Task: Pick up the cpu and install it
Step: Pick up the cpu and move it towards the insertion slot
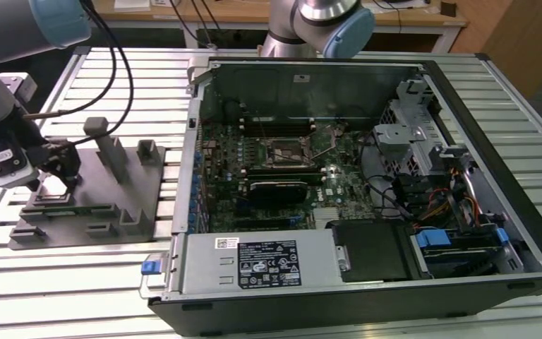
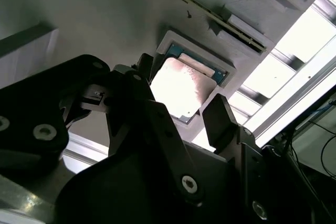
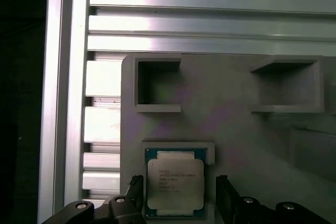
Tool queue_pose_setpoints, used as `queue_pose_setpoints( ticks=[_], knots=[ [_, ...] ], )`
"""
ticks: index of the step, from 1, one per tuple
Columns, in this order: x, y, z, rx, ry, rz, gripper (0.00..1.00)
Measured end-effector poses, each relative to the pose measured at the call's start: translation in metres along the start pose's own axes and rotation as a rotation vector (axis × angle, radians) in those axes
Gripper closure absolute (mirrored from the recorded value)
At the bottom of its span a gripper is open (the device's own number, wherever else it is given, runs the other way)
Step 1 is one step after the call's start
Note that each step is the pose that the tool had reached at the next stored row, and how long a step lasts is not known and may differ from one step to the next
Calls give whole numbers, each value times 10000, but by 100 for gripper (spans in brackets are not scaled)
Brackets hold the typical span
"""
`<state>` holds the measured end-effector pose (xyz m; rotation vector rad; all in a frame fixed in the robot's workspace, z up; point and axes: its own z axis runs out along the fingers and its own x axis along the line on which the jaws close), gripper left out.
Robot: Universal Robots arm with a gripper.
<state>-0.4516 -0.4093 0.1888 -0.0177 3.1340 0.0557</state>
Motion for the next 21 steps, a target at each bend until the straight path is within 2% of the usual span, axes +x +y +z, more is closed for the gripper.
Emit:
queue_pose_setpoints(
  ticks=[15, 16, 17, 21],
  knots=[
    [42, 22, 59, -2, -23, -2, 34],
    [43, 23, 59, 0, -22, -2, 36],
    [43, 23, 58, 1, -21, -2, 42],
    [44, 23, 48, 0, -27, -1, 46]
  ],
)
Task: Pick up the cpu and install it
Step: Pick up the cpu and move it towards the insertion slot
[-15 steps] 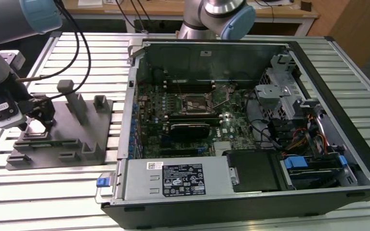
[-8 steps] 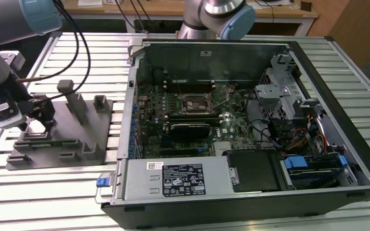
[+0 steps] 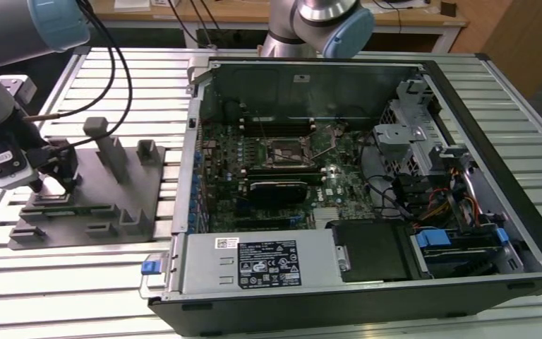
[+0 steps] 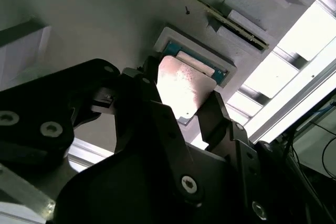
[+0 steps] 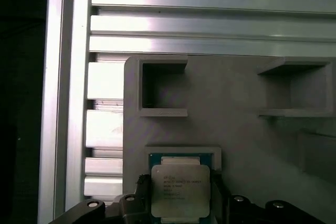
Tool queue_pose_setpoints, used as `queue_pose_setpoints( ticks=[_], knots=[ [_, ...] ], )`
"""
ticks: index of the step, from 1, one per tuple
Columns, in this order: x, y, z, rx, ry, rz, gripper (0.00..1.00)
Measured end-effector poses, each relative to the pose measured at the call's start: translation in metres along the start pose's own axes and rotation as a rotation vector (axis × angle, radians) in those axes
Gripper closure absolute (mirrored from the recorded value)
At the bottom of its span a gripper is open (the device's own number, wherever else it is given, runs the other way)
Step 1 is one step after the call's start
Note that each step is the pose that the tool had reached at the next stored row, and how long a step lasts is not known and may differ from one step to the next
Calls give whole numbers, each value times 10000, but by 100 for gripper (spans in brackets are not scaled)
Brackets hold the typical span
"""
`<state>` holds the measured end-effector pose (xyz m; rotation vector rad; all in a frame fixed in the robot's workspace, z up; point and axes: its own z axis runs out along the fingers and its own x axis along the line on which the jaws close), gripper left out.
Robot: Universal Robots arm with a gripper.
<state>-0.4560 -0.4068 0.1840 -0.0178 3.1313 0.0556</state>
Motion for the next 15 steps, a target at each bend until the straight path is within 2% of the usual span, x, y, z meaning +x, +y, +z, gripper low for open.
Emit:
queue_pose_setpoints(
  ticks=[15],
  knots=[
    [-2, 6, -182, 0, 0, 0, 46]
  ],
)
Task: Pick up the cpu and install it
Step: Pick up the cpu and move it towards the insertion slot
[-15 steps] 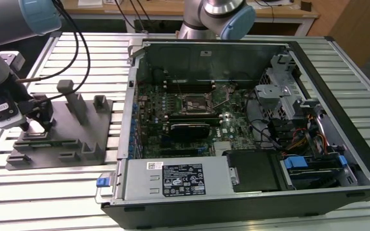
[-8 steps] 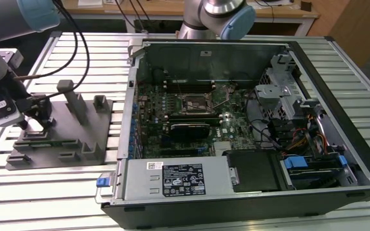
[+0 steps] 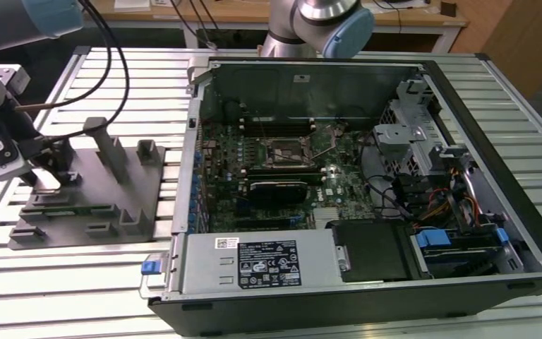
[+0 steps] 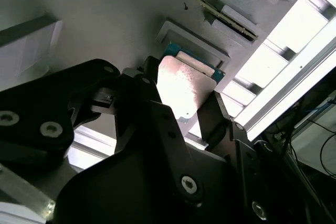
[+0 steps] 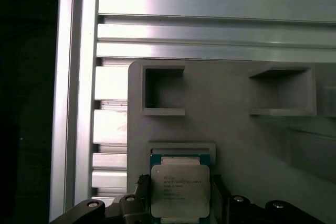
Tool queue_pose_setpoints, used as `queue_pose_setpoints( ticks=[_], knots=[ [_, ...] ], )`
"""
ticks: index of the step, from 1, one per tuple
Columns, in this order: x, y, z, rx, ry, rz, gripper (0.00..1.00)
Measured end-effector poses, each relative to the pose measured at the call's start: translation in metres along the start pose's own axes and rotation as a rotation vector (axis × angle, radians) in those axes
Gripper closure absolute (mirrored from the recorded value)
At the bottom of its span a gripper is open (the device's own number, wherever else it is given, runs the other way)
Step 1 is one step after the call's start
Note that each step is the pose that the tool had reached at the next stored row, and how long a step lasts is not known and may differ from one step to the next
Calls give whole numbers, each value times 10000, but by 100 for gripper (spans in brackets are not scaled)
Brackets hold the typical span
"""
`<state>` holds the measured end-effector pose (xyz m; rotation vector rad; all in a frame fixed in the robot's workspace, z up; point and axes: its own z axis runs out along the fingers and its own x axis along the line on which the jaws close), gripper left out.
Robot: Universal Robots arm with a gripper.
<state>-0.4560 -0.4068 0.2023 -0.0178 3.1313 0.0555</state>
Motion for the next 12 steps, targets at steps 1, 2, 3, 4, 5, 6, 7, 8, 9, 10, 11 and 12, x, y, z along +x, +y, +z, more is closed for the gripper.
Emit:
queue_pose_setpoints(
  ticks=[1, 2, 3, 4, 5, 6, 7, 8, 9, 10, 11, 12],
  knots=[
    [0, 0, -3, -1, -1, 0, 46],
    [0, 0, -2, -3, -2, 0, 46],
    [0, 0, -2, -4, -2, 0, 46],
    [0, 0, -3, -3, -2, 0, 46],
    [0, 0, -4, -3, -1, 0, 46],
    [0, 0, -5, -3, -1, 1, 46],
    [0, 0, -11, -1, 2, 1, 46],
    [0, 0, -17, 0, 4, 1, 46],
    [0, 1, -21, -2, 0, 1, 46],
    [0, 1, -26, -3, 0, 1, 46],
    [0, 1, -31, -3, -1, 2, 46],
    [0, 1, -37, -2, 0, 2, 46]
  ],
)
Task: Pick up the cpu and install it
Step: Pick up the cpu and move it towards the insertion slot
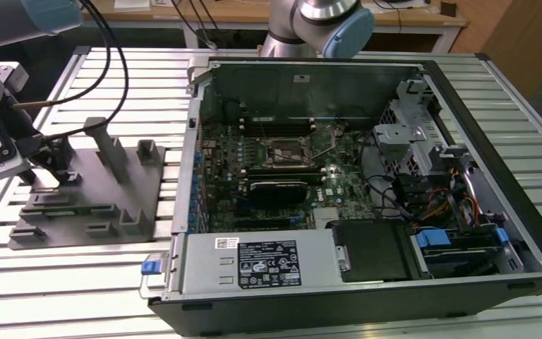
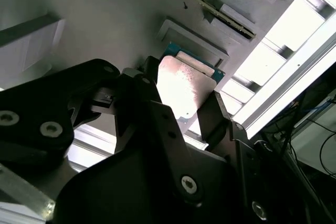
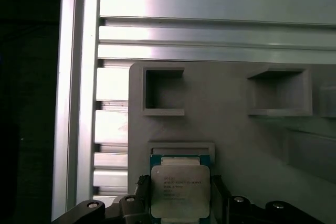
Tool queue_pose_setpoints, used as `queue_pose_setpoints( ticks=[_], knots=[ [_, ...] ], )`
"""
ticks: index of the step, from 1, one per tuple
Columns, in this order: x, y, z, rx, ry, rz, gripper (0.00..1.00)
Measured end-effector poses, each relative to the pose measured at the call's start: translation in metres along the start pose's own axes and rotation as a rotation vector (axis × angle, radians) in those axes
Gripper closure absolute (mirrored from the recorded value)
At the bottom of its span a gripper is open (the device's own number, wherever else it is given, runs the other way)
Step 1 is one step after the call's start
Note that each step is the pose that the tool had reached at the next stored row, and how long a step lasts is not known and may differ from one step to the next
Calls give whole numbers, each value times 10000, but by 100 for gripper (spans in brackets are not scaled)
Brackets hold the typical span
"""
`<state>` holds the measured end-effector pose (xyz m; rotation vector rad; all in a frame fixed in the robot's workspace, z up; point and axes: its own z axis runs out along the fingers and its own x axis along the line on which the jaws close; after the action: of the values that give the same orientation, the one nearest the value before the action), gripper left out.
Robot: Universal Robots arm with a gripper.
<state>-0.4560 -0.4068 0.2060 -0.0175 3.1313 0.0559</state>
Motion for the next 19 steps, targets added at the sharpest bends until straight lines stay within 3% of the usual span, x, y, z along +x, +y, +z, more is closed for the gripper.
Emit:
queue_pose_setpoints(
  ticks=[19],
  knots=[
    [-2, 7, -205, 0, 0, 3, 46]
  ],
)
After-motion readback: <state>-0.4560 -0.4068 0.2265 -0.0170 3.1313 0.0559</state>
